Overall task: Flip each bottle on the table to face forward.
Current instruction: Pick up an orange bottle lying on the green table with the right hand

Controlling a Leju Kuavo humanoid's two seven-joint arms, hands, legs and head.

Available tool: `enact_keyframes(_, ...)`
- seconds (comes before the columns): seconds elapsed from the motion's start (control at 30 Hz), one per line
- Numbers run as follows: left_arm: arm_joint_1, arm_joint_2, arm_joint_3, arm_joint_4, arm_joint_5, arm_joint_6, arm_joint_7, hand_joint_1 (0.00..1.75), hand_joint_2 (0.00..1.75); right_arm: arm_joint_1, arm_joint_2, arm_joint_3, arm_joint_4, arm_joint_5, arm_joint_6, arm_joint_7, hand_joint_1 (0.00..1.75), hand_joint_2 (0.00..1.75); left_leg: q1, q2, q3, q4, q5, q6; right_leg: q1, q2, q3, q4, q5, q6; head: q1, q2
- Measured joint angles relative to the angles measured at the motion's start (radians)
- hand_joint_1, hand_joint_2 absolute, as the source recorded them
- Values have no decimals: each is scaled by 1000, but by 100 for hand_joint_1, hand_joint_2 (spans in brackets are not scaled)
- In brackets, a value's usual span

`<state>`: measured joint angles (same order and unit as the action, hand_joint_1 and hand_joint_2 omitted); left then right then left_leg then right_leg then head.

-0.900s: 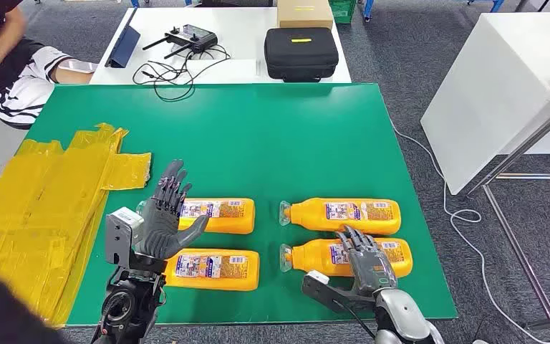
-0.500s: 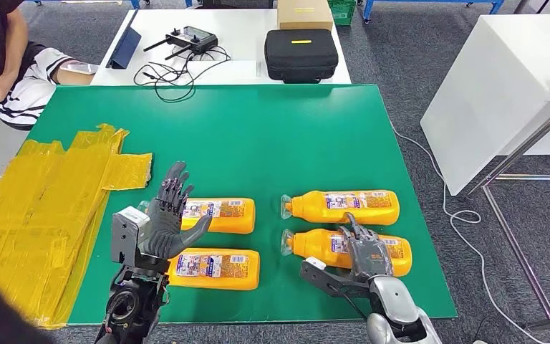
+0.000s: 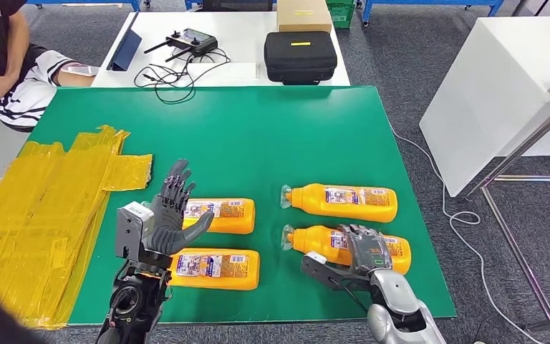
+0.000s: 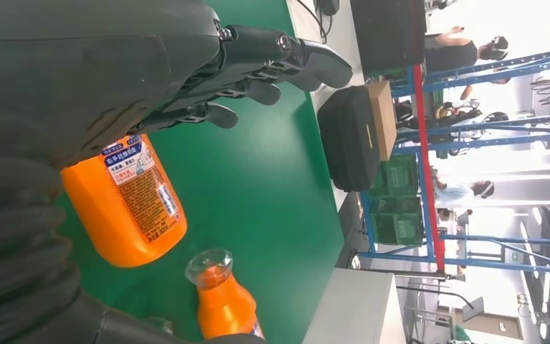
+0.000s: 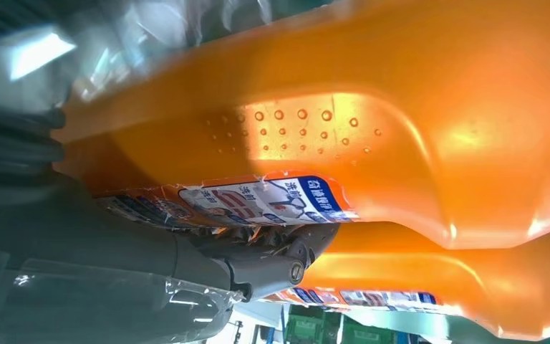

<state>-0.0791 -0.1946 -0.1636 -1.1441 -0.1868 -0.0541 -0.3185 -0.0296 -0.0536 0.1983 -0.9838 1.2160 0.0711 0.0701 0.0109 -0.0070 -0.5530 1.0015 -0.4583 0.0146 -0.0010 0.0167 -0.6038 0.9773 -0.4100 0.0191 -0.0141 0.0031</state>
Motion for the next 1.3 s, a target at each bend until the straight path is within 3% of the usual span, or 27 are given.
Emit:
enact_keyframes(0.1,0,0,2,0,0,0,0,0,175,1,3,-2,0,-7,-21,-20,175,175,0,0,0,0,0,0,0,0,1,0,0,0,0,0)
enact_keyframes(0.27,12,0,7,0,0,3,0,0,175,26,35,-43,-58,-66,-139,-90,175,175,0,0,-4,0,0,0,0,0,-2,1,0,0,0,0)
enact_keyframes(0.43,23,0,12,-1,-1,8,-2,0,175,31,65,-81,-113,-115,-167,-111,175,175,0,-2,-7,0,1,0,0,-1,-5,1,0,0,0,0)
enact_keyframes(0.77,31,0,18,-12,-22,-3,-5,0,175,66,178,-208,-288,-509,-383,-318,175,175,0,-2,-11,0,1,0,0,-1,-10,1,0,0,0,0)
enact_keyframes(1.07,18,0,-31,-23,-32,-72,-35,0,175,37,245,-187,-290,-711,-439,-499,175,175,0,-1,-11,0,1,0,0,0,-10,1,1,0,0,0)
enact_keyframes(1.3,-11,1,-99,-62,-7,-120,-32,0,175,-72,271,-103,-195,-785,-439,-533,175,175,0,-1,-11,0,2,-1,0,0,-10,2,1,0,0,0)
